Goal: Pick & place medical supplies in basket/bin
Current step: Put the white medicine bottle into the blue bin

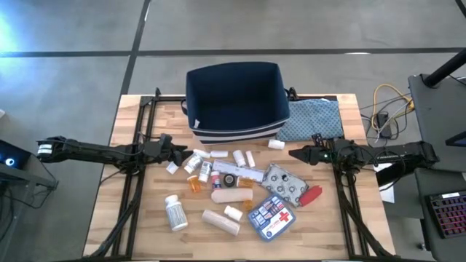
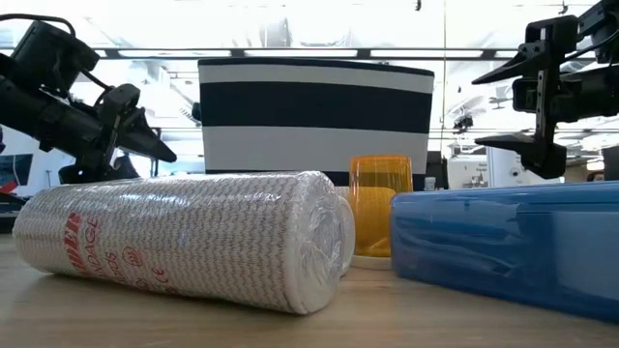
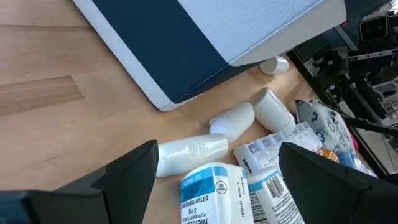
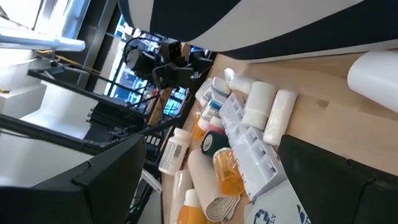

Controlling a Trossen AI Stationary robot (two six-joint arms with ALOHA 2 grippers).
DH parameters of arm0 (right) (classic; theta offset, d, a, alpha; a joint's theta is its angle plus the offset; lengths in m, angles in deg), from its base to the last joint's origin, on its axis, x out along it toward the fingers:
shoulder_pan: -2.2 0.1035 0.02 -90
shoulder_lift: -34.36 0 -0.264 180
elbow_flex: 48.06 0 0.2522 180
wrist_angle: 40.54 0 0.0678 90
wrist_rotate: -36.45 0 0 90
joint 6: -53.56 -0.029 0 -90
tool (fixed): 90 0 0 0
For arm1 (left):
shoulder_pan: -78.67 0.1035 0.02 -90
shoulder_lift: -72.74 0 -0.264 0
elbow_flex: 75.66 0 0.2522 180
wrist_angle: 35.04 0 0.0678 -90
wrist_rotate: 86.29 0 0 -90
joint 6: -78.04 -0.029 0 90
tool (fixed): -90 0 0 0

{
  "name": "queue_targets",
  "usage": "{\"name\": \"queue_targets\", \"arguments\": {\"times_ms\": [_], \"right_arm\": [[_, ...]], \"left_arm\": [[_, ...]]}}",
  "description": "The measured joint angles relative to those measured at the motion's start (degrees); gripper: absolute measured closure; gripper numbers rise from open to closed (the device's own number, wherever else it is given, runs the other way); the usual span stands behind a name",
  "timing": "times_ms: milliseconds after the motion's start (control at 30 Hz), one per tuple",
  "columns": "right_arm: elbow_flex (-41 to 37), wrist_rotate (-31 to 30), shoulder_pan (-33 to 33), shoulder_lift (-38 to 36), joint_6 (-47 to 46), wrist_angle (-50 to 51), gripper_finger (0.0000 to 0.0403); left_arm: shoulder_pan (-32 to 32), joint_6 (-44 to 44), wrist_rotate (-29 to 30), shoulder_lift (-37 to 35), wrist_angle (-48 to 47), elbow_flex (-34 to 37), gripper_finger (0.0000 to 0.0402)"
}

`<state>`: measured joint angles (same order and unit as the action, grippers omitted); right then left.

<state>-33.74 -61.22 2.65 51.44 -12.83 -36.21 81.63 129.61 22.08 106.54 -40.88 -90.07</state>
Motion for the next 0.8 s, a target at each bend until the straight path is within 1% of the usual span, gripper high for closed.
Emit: {"name": "queue_targets", "arguments": {"times_ms": [467,633,800], "right_arm": [[0.0,0.2,0.0,0.0,-0.5,-0.1,0.0048],[0.0,3.4,0.1,0.0,-2.0,-0.2,0.0048],[0.0,3.4,0.1,0.7,-0.8,-0.2,0.0049]], "left_arm": [[0.0,0.0,0.0,0.0,0.0,0.0,0.0091],[0.0,0.0,0.0,0.0,0.0,0.0,0.0091],[0.0,0.0,0.0,0.0,0.0,0.0,0.0091]]}}
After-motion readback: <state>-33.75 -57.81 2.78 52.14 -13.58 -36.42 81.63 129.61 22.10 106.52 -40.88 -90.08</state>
